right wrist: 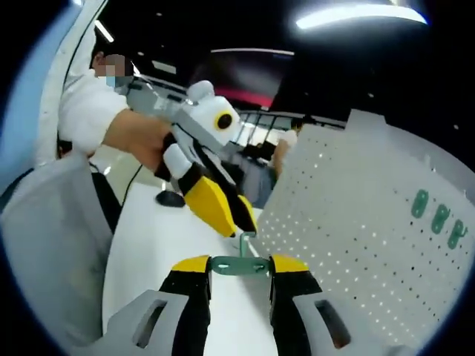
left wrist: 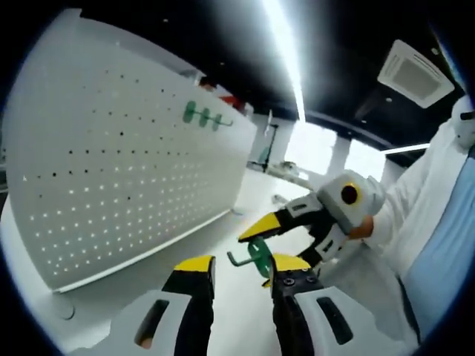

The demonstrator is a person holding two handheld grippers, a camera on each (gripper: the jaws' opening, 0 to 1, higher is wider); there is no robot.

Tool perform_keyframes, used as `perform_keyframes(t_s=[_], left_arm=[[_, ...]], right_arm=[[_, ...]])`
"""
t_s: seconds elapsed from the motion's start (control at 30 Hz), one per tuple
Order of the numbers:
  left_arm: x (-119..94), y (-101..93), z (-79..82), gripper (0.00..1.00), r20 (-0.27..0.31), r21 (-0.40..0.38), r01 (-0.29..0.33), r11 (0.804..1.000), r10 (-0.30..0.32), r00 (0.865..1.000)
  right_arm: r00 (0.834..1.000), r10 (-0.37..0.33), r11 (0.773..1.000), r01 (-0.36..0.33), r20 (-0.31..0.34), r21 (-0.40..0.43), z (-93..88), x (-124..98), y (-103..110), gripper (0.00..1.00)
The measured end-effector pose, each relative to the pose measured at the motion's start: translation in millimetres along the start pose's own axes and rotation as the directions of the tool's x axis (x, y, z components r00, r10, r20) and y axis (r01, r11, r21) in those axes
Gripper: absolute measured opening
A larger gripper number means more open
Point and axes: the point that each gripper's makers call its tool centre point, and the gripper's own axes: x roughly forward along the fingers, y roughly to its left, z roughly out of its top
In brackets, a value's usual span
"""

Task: Insert the hook assembly into the mounting plate slot until the hook locks in place.

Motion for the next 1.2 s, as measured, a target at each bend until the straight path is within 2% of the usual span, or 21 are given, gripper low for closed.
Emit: perform_keyframes(t_s=[0.2, 0.43, 0.73, 0.97, 1.2], left_arm=[[2.2, -5.0, -2.3, 0.19, -0.002, -0.032, 0.029, 0.999, -0.029, 1.0], [2.4, -4.3, -0.9, 0.09, 0.012, -0.041, 0.021, 0.999, -0.021, 1.0], [-0.4, -13.2, 6.9, 0.05, 0.054, -0.066, 0.033, 0.997, -0.03, 0.998], [3.5, -18.5, 10.1, 0.04, 0.068, -0.034, -0.01, 0.999, 0.012, 0.998], [4.7, -13.6, 7.6, 0.02, 0.071, 0.01, -0.083, 0.997, 0.082, 0.994]], right_arm=[[1.0, 0.007, 1.0, -0.006, 0.013, -0.02, 2.1, 0.4, 2.9, 0.29], [1.0, 0.01, 0.999, -0.01, 0.012, -0.034, 2.0, -1.5, 3.5, 0.29], [1.0, 0.009, 0.999, -0.009, -0.005, -0.042, -0.8, 0.9, 2.8, 0.29], [0.999, 0.006, 1.0, -0.006, -0.032, -0.011, -5.4, 5.3, 0.1, 0.29], [0.998, -0.005, 0.999, 0.007, -0.056, 0.035, -10.4, 6.9, -3.2, 0.29]])
